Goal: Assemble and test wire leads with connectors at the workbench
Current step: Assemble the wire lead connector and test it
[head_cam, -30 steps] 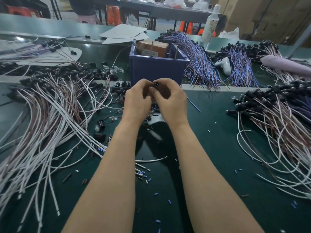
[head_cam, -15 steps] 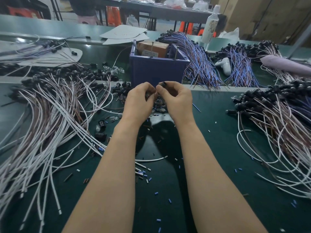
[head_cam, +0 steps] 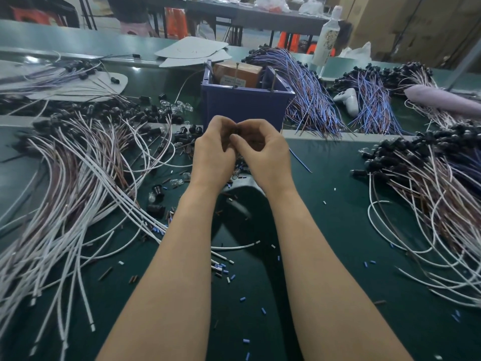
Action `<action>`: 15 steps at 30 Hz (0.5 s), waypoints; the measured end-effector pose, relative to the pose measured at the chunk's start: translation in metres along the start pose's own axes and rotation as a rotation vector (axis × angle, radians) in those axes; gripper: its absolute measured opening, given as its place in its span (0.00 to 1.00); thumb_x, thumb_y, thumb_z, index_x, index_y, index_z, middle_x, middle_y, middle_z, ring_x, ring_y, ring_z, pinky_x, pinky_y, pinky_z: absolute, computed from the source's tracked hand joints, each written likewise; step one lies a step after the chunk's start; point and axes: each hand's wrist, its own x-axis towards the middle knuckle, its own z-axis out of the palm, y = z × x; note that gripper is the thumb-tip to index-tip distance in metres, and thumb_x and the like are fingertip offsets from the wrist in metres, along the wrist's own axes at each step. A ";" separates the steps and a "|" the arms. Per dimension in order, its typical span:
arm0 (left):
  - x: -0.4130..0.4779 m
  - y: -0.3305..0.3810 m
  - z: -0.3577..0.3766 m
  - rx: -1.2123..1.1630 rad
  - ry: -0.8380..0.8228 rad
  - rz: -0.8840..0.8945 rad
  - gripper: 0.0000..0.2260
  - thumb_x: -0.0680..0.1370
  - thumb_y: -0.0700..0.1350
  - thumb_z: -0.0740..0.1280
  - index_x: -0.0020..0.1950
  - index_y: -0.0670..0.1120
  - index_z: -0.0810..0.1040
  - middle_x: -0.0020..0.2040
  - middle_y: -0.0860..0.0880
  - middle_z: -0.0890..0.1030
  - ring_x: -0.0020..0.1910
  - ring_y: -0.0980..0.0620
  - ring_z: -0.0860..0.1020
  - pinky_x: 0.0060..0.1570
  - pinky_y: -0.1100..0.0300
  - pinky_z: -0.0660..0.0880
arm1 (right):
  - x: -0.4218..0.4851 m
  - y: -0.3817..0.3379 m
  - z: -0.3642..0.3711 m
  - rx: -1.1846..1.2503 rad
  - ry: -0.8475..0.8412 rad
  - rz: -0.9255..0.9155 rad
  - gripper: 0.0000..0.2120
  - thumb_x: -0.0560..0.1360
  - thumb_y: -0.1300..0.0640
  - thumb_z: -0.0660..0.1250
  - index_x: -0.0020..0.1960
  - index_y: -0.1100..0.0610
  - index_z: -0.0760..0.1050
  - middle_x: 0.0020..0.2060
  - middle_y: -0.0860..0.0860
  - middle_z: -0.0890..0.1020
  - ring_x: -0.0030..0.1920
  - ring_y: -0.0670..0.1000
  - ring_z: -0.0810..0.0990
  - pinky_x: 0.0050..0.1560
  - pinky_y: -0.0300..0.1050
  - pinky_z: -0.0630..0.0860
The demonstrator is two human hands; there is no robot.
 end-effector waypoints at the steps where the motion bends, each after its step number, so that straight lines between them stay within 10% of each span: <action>1: 0.000 -0.001 0.000 -0.007 0.003 -0.008 0.15 0.74 0.30 0.59 0.52 0.49 0.71 0.43 0.57 0.79 0.44 0.66 0.78 0.44 0.76 0.72 | 0.000 -0.001 0.000 -0.011 -0.009 -0.003 0.09 0.72 0.64 0.70 0.52 0.58 0.78 0.46 0.53 0.83 0.47 0.49 0.82 0.52 0.45 0.79; 15: 0.003 -0.004 -0.002 -0.139 -0.007 -0.065 0.10 0.76 0.34 0.64 0.50 0.48 0.71 0.47 0.51 0.82 0.51 0.55 0.81 0.57 0.56 0.77 | -0.003 -0.001 0.003 -0.134 0.072 0.016 0.13 0.72 0.69 0.62 0.52 0.60 0.79 0.45 0.51 0.83 0.47 0.47 0.80 0.52 0.38 0.77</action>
